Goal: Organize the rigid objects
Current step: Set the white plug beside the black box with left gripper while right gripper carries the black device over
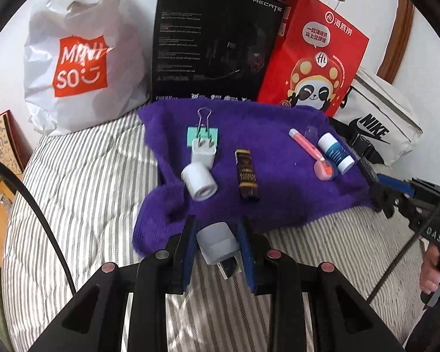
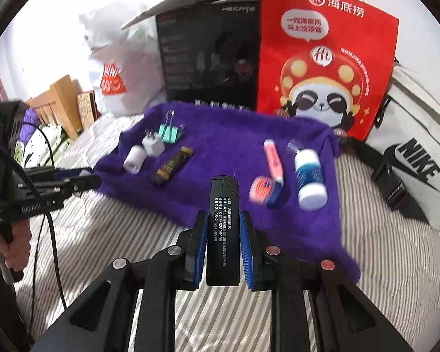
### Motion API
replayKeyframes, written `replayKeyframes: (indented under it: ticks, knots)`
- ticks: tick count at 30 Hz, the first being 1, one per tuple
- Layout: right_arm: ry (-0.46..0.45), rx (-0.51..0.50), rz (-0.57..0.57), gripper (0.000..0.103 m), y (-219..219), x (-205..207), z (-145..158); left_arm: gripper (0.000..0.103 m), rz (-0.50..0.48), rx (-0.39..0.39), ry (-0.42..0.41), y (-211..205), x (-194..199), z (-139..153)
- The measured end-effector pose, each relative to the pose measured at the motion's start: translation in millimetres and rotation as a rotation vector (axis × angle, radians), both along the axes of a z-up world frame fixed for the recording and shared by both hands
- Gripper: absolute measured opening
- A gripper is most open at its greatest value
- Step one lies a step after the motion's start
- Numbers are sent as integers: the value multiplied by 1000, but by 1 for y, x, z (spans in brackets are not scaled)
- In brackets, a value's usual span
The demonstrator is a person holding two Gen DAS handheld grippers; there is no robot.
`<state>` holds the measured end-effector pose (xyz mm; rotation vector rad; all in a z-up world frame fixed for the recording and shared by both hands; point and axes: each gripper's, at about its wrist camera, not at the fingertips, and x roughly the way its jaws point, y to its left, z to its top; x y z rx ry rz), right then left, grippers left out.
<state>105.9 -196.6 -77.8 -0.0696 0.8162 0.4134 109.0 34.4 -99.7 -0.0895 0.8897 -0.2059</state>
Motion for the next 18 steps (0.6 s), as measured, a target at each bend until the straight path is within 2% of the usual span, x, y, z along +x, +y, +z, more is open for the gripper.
replayKeyframes:
  ticks: [8,16,18]
  knots:
    - [-8,17,-11,22,3,39,6,27,-4,-2,13,-7,35,-1]
    - [15,14,-11,22,8,61,-6,27,-36,-58,48,-19,60,-16]
    - [21,6,-14,22,8,63,-10,27,-33,-35,67,-24,65,-20]
